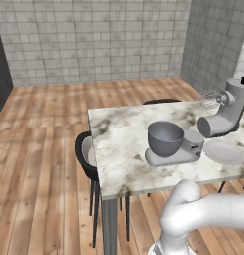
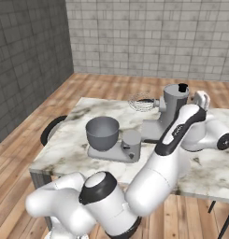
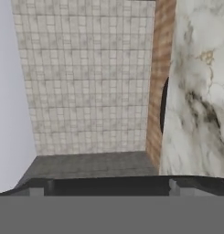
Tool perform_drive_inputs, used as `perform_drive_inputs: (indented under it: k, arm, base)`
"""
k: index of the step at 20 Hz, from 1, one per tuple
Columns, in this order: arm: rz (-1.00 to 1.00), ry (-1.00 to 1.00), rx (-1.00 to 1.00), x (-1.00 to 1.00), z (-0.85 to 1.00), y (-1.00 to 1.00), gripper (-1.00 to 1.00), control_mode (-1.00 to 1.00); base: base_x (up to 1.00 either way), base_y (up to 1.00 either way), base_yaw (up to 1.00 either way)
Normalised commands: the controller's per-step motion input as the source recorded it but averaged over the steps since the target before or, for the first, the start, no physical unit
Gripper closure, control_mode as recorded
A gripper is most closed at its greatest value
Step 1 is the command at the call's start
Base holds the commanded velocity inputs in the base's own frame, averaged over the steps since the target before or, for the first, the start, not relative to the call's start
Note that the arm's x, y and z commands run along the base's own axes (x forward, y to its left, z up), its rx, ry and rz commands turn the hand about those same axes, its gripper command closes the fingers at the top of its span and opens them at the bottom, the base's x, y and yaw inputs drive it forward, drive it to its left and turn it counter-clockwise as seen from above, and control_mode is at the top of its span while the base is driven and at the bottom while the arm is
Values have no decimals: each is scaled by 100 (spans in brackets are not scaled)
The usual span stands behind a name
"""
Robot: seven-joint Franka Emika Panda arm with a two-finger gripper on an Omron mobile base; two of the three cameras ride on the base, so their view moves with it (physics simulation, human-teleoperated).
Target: Add butter and sugar cubes to the stand mixer bowl and then turn on the stand mixer to begin making frosting.
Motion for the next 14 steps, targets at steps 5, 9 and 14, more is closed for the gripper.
perform_drive_inputs:
  k: [5,9,14]
  arm:
    - [12,22,4,54,0,68,-100,-100]
    - [18,24,7,30,-10,76,-100,-100]
    - [21,26,9,8,-25,92,-100,-100]
  base:
    - [0,0,0]
    - [0,0,0]
    - [0,0,0]
